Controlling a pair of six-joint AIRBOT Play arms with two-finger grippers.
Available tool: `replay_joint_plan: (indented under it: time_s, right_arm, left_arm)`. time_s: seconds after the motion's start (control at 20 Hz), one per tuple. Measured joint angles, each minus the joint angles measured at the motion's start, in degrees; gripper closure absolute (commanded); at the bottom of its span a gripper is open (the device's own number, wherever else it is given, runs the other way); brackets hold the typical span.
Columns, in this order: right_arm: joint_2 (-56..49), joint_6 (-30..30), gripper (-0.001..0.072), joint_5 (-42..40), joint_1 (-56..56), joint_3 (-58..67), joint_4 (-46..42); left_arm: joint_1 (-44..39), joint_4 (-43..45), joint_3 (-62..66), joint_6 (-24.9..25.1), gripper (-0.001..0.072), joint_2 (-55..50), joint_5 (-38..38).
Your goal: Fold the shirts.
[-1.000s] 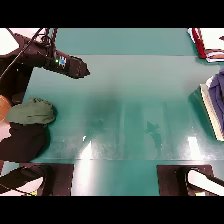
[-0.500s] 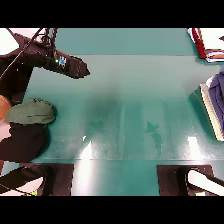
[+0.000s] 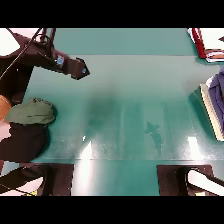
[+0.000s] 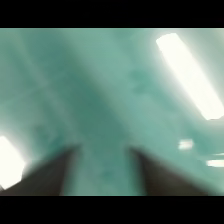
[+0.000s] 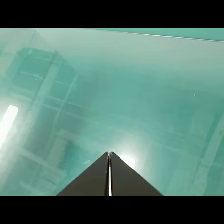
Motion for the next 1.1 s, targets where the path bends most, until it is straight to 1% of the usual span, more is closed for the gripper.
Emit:
replay_joint_plan:
  time_s: [0.15, 0.25, 0.35, 0.45, 0.65, 0.7, 0.75, 0.8, 0.85, 1.0, 1.1]
  right_arm:
    - [0.0, 0.0, 0.0692, 0.0, 0.0, 0.0, 0.1]
    - [0.0, 0.0, 0.0692, 0.0, 0.0, 0.0, 0.1]
    - [0.0, 0.0, 0.0691, 0.1, 0.0, 0.0, 0.1]
    - [0.0, 0.0, 0.0691, 0.1, 0.0, 0.0, 0.1]
    - [0.0, 0.0, 0.0691, 0.0, 0.0, 0.0, 0.1]
    - [0.0, 0.0, 0.0692, 0.0, 0.0, 0.0, 0.1]
    - [0.0, 0.0, 0.0691, 0.0, 0.0, 0.0, 0.0]
    - [0.0, 0.0, 0.0692, 0.0, 0.0, 0.0, 0.1]
    - [0.0, 0.0, 0.0692, -0.1, 0.0, 0.0, 0.0]
    - [0.0, 0.0, 0.0691, -0.2, 0.0, 0.0, 0.0]
    - [0.0, 0.0, 0.0692, -0.2, 0.0, 0.0, 0.0]
  left_arm:
    - [3.8, 14.9, -0.9, -2.6, 0.0075, 0.0, -5.1]
    - [8.1, 20.8, -3.6, -3.7, 0.0075, 0.0, -7.5]
    - [12.4, 24.1, -8.4, -4.7, 0.0075, 0.0, -8.2]
    - [16.2, 25.9, -14.6, -5.3, 0.0075, 0.0, -7.5]
    - [21.9, 27.8, -28.5, -7.3, 0.0078, 0.0, -1.5]
    - [22.5, 27.8, -31.0, -7.7, 0.015, 0.0, -0.1]
    - [23.1, 27.9, -33.3, -8.1, 0.034, 0.1, 1.2]
    - [23.5, 28.0, -34.8, -8.2, 0.056, 0.1, 2.5]
    - [23.8, 28.4, -36.0, -8.4, 0.0677, 0.1, 2.6]
    - [24.3, 28.6, -36.1, -8.7, 0.0684, 0.1, 3.1]
    - [24.4, 27.9, -33.0, -8.5, 0.0684, 0.5, 1.9]
